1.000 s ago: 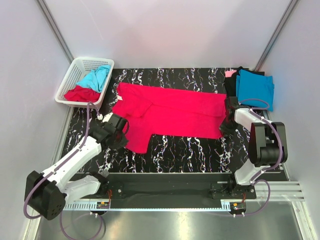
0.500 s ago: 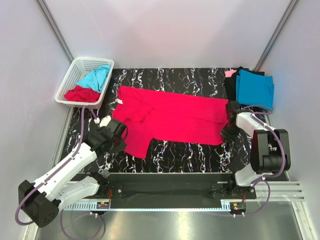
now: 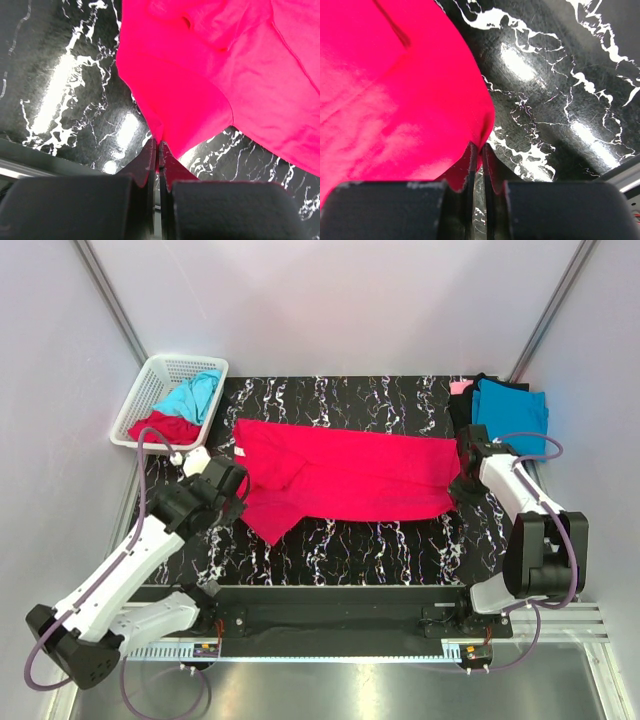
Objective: Fold and stack the t-shirts
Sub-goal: Fold the tshirt
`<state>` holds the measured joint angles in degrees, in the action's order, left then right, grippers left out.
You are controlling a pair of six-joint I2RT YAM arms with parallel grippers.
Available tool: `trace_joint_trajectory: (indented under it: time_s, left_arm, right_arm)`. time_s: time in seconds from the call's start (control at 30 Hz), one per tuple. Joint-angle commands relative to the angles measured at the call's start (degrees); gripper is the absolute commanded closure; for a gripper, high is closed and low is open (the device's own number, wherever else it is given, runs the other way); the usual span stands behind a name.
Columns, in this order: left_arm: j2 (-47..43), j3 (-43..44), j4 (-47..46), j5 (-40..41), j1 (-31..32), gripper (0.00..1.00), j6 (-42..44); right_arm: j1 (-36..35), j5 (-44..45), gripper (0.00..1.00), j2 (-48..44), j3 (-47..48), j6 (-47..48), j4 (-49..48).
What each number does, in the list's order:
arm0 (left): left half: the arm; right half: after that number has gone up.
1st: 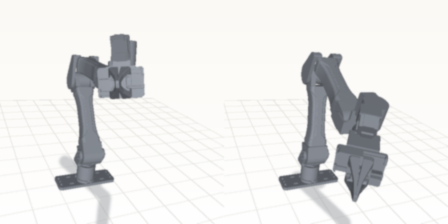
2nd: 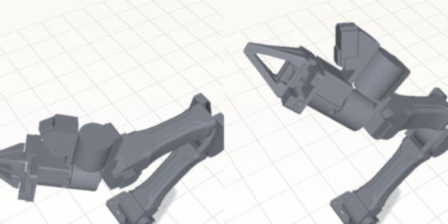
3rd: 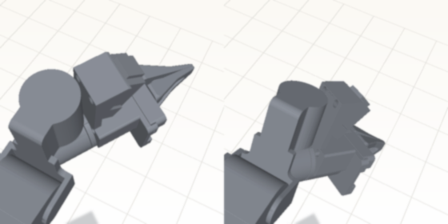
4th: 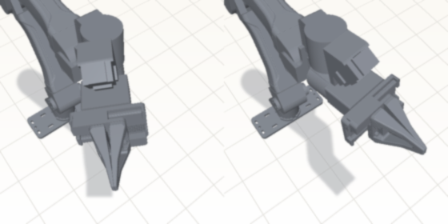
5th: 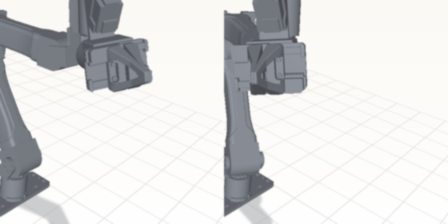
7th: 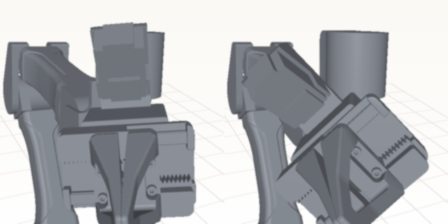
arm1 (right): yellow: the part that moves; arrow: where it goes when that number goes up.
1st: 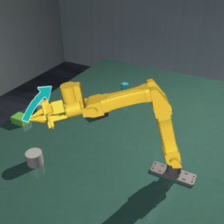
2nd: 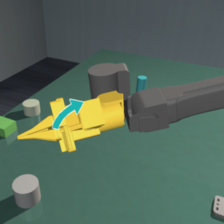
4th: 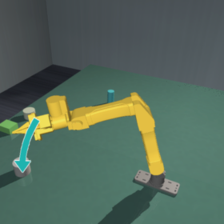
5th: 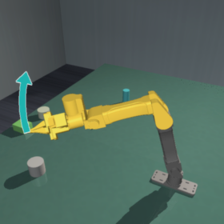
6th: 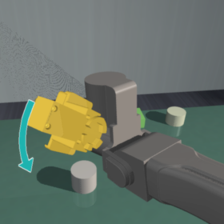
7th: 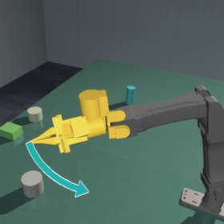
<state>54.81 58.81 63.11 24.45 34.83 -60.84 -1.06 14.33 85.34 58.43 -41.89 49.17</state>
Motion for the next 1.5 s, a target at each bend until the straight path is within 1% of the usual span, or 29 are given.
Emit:
trace_joint_trajectory:
  time_s: [0.0,0.17,0.2,0.37,0.53,0.63,0.87,0.9,1.0,1.13,1.17,1.2,1.27,1.3,1.33,1.37,1.4,1.43,1.47]
  left_arm:
    - [2.49,5.26,0.52,5.16,0.24,1.00,0.72]
    - [7.15,12.20,1.22,8.24,-0.02,1.00,2.04]
    - [8.29,14.56,1.40,8.68,-0.11,1.00,2.30]
    - [15.32,20.20,1.40,9.39,-2.13,1.00,4.41]
    - [21.65,25.38,-0.09,8.25,-6.43,1.00,7.74]
    - [25.69,27.76,-1.76,6.93,-9.24,1.00,10.03]
    - [36.24,38.56,-3.52,4.38,-14.43,1.00,14.60]
    - [39.12,41.27,-3.52,3.77,-15.22,1.00,15.04]
    - [44.48,46.11,-3.70,2.89,-16.28,1.00,16.97]
    - [49.94,49.91,-5.71,1.66,-17.07,1.00,19.17]
    - [52.57,50.61,-6.50,1.13,-17.25,1.00,19.53]
    - [54.16,51.31,-6.68,0.78,-17.60,1.00,19.62]
    - [57.67,52.81,-7.91,0.17,-17.87,1.00,20.32]
    - [58.65,53.16,-8.35,0.34,-17.95,1.00,20.41]
    - [59.53,53.34,-8.79,0.34,-18.30,1.00,20.41]
    - [60.58,53.86,-9.32,-0.18,-18.57,1.00,20.41]
    - [62.07,54.04,-9.58,-0.19,-19.09,1.00,20.41]
    - [62.70,54.22,-9.67,-0.19,-19.36,1.00,20.15]
    - [63.14,54.31,-10.11,-0.45,-19.62,1.00,19.97]
  right_arm:
    - [0.62,4.12,1.00,-0.88,3.78,-0.91,2.86]
    - [0.71,4.22,1.00,0.79,6.77,-0.48,3.39]
    - [2.27,4.30,1.00,1.23,7.22,-0.39,3.39]
    - [3.43,3.69,1.00,4.30,10.20,0.14,3.39]
    - [4.14,3.25,1.00,8.17,13.72,1.28,3.39]
    - [4.22,3.08,1.00,12.38,16.97,1.98,3.39]
    - [4.58,2.72,1.00,19.59,25.49,3.48,3.48]
    - [4.75,2.72,1.00,20.38,26.37,3.65,3.48]
    - [4.84,2.64,1.00,23.20,29.54,4.18,3.48]
    - [4.84,2.90,1.00,27.58,34.62,5.85,3.30]
    - [4.84,2.73,1.00,28.47,35.60,6.20,3.22]
    - [4.84,2.55,0.98,29.35,36.48,6.55,3.22]
    - [4.93,1.76,0.85,31.46,39.03,7.61,3.30]
    - [4.93,1.76,0.75,32.08,39.91,8.05,3.30]
    - [4.93,1.93,0.53,32.86,40.61,8.57,3.04]
    - [4.93,2.72,0.43,33.13,41.84,8.67,2.69]
    - [5.10,3.16,0.38,33.48,42.54,8.93,2.60]
    - [5.10,3.34,0.31,33.92,43.60,9.19,2.43]
    - [5.28,3.08,0.29,33.93,44.04,9.63,1.29]
